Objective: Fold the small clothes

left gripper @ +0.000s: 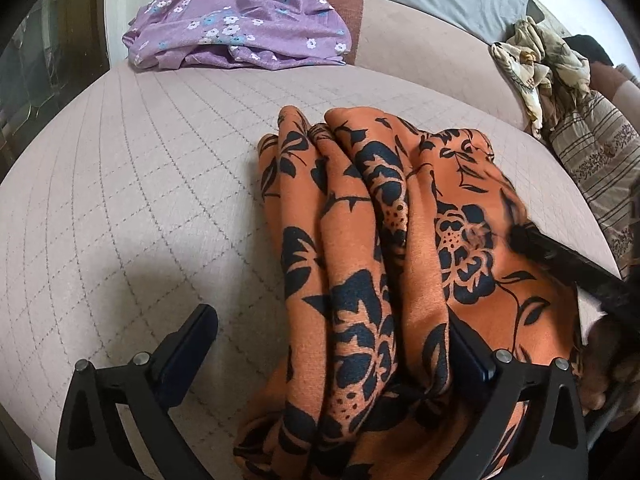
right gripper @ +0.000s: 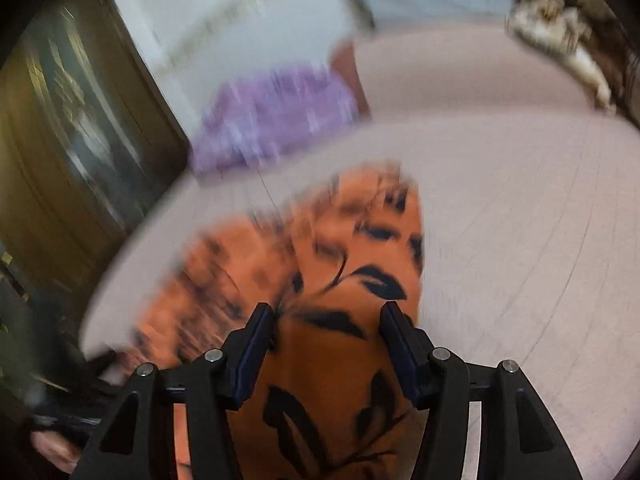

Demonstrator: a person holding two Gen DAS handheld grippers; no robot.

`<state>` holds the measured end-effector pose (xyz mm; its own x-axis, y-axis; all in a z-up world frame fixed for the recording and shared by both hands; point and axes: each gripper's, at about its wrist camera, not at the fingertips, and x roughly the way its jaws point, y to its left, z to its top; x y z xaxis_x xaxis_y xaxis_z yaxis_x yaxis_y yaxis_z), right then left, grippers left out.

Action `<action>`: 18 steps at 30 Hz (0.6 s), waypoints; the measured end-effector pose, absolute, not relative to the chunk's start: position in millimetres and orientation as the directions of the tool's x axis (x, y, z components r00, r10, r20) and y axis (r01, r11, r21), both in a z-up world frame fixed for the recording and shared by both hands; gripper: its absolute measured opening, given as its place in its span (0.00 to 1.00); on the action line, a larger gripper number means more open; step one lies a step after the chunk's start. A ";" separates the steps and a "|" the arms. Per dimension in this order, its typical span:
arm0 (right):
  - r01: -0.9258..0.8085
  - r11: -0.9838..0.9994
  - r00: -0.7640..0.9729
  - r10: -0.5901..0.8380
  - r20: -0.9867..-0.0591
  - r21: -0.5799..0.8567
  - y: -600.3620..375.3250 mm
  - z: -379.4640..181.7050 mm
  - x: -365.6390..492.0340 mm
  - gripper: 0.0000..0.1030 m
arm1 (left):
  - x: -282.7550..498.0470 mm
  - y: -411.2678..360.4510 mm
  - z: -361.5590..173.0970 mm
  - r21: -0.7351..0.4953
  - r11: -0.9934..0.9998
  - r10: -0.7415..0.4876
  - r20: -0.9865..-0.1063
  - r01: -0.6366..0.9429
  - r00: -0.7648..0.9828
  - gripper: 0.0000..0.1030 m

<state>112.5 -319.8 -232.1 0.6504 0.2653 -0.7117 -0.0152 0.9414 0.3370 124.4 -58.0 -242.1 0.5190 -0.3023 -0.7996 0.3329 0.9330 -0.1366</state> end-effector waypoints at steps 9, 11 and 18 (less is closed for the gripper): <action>0.005 0.956 0.741 0.193 -0.643 0.293 -318.8 -181.4 70.4 0.57 | 101.4 -44.4 -173.8 0.016 0.968 -0.165 -0.706 0.249 0.689 1.00; -0.010 0.958 0.774 0.190 -0.604 0.288 -314.1 -161.9 52.6 0.58 | 90.6 -41.4 -150.4 0.060 0.972 -0.133 -0.657 0.227 0.742 1.00; 0.035 0.974 0.781 0.112 -0.614 0.222 -290.8 -107.9 16.2 0.59 | 63.5 -25.9 -89.7 0.126 0.984 -0.030 -0.566 0.123 0.823 1.00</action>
